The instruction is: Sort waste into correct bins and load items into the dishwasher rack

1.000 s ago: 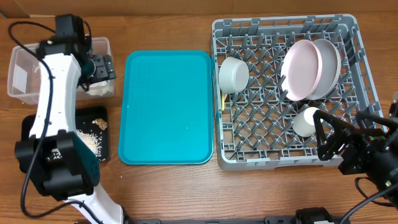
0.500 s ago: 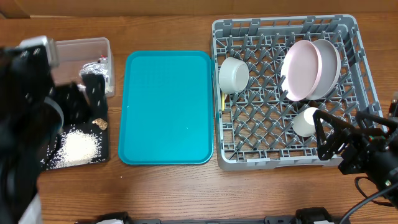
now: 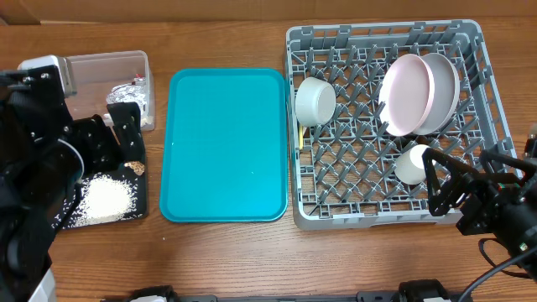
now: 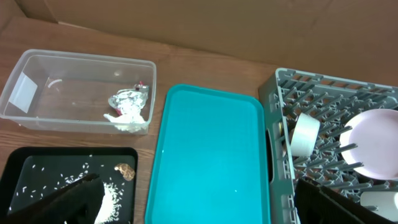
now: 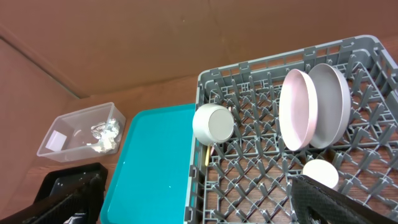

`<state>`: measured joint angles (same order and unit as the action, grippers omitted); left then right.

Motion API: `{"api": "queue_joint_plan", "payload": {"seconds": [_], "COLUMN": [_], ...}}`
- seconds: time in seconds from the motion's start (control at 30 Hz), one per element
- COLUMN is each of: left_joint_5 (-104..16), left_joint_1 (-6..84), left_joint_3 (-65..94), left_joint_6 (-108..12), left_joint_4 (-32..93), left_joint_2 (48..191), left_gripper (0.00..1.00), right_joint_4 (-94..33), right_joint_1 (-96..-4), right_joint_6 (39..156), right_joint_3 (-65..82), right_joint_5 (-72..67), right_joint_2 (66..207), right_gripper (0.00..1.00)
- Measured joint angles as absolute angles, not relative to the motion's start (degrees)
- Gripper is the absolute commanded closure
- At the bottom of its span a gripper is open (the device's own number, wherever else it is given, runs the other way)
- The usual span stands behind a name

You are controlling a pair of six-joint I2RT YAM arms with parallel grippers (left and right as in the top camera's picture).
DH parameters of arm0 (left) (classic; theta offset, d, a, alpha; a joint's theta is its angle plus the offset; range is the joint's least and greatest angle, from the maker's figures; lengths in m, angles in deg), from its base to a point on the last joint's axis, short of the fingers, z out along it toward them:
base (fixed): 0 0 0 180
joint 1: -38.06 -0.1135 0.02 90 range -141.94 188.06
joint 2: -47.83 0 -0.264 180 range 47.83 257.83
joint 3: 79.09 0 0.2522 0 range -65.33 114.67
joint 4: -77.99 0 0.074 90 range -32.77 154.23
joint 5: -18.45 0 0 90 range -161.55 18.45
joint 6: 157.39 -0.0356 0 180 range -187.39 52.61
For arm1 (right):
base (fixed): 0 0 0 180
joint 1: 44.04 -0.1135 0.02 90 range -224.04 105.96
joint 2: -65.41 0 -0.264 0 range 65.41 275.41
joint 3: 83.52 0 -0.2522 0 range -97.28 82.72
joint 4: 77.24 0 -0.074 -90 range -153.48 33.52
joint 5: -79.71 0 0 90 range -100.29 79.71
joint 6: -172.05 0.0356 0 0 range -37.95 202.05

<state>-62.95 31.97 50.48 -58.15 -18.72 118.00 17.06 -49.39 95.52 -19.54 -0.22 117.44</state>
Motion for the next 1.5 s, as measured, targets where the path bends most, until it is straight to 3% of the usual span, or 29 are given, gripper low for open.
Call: {"api": "queue_joint_plan", "payload": {"seconds": [0.23, 0.33, 0.43, 0.5, 0.53, 0.9, 1.1, 1.33, 1.5], "left_joint_5": [-62.95, -62.98, -62.98, -62.98, -62.98, -62.95, -62.98, -62.98, -62.98], "left_joint_1": [31.97, 31.97, 31.97, 31.97, 31.97, 31.97, 31.97, 31.97, 31.97], "left_joint_3": [50.50, 50.48, 50.48, 50.46, 50.44, 50.44, 50.44, 50.44, 50.44], "left_joint_6": [-58.15, -58.15, -58.15, -58.15, -58.15, -58.15, -58.15, -58.15, -58.15], "left_joint_4": [-18.72, -18.72, -18.75, -18.75, -18.72, -18.75, -18.75, -18.72, -18.70], "left_joint_2": [120.91, 122.09, 123.82, 124.84, 125.39, 132.25, 135.71, 139.84, 142.29], "left_gripper": [0.00, 0.00, 0.00, 0.00, 0.00, 0.00, 0.00, 0.00, 0.00], "right_joint_4": [18.35, 10.63, -12.17, -19.77, -28.58, -58.00, -62.55, -65.02, -59.46], "right_joint_1": [-49.39, -49.39, -49.39, -49.39, -49.39, -49.39, -49.23, -45.58, -45.52], "right_joint_6": [95.52, 95.32, 91.13, 89.09, 87.30, 84.74, 84.59, 84.57, 84.61], "right_joint_3": [-19.34, -15.96, -1.92, 5.68, 15.50, 67.03, 79.12, 81.66, 81.66], "right_joint_5": [-1.32, -3.20, -4.14, -3.52, -2.98, -1.80, -0.60, 0.04, 0.28], "right_joint_2": [117.31, 115.49, 109.66, 106.75, 103.10, 78.92, 66.84, 66.14, 66.16], "right_gripper": [0.00, 0.00, 0.00, 0.00, 0.00, 0.00, 0.00, 0.00, 0.00]}}
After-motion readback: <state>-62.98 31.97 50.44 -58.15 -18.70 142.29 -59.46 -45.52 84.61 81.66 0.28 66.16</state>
